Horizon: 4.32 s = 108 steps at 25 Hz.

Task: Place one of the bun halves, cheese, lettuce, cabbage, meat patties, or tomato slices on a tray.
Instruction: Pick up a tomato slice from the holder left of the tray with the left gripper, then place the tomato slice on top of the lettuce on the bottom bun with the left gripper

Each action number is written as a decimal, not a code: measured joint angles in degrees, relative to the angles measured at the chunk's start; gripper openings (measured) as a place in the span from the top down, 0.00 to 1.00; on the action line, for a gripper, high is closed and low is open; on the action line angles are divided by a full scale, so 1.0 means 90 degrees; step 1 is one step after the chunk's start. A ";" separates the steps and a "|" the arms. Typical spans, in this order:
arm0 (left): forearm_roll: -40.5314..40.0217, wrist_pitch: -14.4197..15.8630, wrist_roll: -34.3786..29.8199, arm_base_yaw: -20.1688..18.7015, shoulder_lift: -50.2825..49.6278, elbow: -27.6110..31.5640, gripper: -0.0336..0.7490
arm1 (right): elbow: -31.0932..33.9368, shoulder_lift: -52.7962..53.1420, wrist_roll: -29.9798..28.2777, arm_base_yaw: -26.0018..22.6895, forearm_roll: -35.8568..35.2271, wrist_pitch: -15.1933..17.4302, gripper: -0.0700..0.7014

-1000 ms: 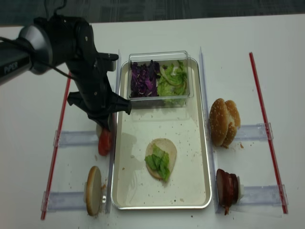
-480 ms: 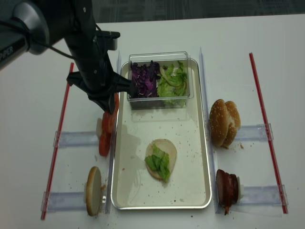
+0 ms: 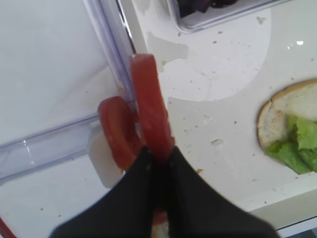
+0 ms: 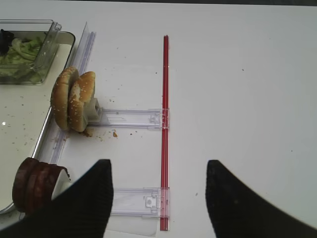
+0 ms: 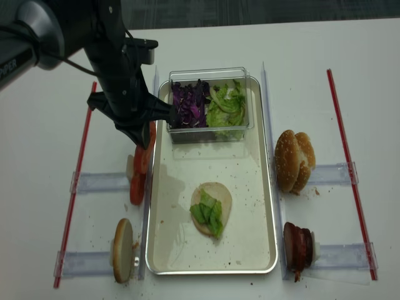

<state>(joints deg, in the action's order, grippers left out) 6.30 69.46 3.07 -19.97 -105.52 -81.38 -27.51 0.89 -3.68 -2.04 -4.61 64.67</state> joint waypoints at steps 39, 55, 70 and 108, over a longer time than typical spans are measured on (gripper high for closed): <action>0.3760 -0.0005 -0.2498 -0.0153 0.0391 0.0508 0.94 | 0.0000 0.0000 0.0012 0.0000 0.0000 0.0000 0.33; 0.4849 -0.0055 -0.3563 -0.0507 0.0942 0.1864 0.94 | 0.0000 0.0000 0.0012 0.0000 0.0000 0.0000 0.33; 0.5514 -0.0142 -0.4405 0.0059 0.0942 0.2299 0.95 | 0.0000 0.0000 0.0012 0.0000 0.0000 0.0000 0.33; 0.6721 -0.0302 -0.5253 0.0112 -0.0299 0.2876 0.95 | 0.0000 0.0000 0.0012 0.0000 0.0000 0.0000 0.33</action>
<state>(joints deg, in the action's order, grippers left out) 66.79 66.75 -44.21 -18.96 -108.21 -55.50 -27.51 0.89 -3.57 -2.04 -4.61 64.67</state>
